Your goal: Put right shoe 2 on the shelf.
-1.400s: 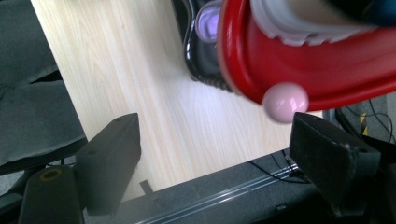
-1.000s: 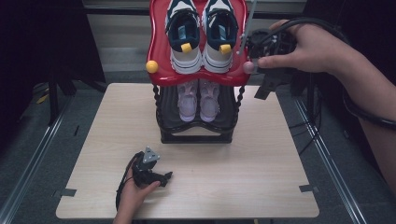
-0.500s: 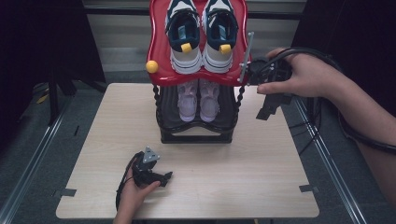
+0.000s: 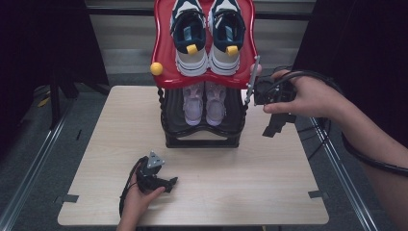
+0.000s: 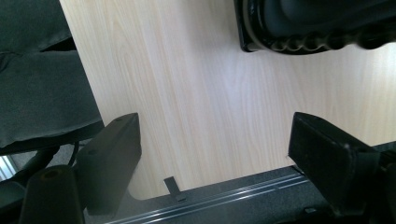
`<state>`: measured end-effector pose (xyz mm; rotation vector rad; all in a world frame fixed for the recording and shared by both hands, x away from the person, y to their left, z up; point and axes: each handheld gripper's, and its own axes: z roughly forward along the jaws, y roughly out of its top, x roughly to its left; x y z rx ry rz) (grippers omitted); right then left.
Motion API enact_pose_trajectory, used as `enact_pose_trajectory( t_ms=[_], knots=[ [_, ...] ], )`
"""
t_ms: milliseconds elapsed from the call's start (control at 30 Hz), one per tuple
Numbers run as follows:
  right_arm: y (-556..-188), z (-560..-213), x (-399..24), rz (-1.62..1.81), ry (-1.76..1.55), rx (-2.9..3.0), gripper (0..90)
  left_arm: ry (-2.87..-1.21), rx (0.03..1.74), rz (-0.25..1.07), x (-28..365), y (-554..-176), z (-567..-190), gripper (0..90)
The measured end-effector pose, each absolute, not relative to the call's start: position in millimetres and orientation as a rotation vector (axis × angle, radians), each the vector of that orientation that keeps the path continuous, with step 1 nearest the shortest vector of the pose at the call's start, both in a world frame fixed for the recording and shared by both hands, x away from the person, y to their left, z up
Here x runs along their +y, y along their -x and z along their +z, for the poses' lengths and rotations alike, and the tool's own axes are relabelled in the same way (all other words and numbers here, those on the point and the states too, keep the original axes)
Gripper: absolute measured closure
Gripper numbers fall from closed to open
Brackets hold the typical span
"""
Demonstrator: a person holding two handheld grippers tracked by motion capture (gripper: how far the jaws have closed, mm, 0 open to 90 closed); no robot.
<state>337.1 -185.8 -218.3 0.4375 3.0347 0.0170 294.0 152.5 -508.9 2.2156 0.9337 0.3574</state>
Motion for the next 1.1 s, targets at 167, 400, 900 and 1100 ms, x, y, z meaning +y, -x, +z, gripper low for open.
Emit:
enact_pose_trajectory(
  t_ms=[167,400,900,1100],
  knots=[
    [-336.4,-235.1,-189.9,-0.015,-0.456,3.055,16.7,-2.219,0.931,0.362,152.7,-294.1,-508.7,2.2],
    [-335.7,-255.0,-198.2,-0.031,-0.476,3.067,16.7,-2.216,0.936,0.357,152.5,-293.9,-508.8,2.2],
    [-332.8,-298.6,-210.8,-0.014,-0.507,3.107,17.3,-2.207,0.942,0.362,152.1,-293.7,-509.1,2.2],
    [-329.5,-319.5,-215.2,-0.039,-0.53,3.13,17.3,-2.206,0.943,0.362,152.1,-293.6,-509.1,2.1]
  ],
)
